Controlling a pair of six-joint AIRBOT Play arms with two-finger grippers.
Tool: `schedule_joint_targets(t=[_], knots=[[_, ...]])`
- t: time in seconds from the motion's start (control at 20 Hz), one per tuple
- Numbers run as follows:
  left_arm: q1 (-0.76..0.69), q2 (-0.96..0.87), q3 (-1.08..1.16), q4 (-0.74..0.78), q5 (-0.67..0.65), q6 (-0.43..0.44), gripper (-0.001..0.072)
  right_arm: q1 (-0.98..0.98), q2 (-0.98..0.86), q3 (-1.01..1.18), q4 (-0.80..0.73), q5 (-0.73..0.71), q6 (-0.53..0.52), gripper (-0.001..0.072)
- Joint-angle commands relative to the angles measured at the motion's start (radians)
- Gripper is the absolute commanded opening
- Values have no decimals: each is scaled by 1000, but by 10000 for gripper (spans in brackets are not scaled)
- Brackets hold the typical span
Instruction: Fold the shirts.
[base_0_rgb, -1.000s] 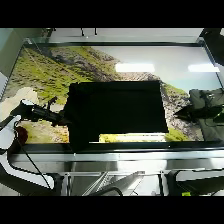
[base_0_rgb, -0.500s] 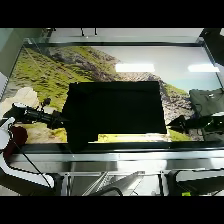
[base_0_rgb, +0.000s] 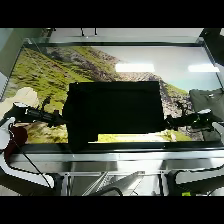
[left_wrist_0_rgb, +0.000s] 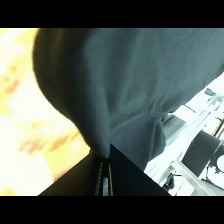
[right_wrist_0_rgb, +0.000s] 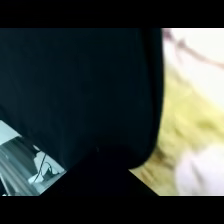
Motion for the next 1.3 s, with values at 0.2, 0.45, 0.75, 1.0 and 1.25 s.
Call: schedule_joint_targets(t=[0.2, 0.45, 0.75, 1.0, 1.25], knots=[[-3, 308, 116, -342, -156, 74, 13, 18, 274, 286, 431, 136, -109, 24], [6, 771, 489, -463, -96, 89, 14, 19, 713, 559, 481, -191, -245, 24], [251, 1109, 806, -104, 120, 63, 13, 18, 1008, 575, 447, -362, -355, 24], [162, 1040, 673, -63, 110, 53, 14, -26, 840, 574, 448, -270, -338, 23], [-105, 729, 481, -2, 122, 71, 14, 24, 484, 523, 500, -82, -340, 23]])
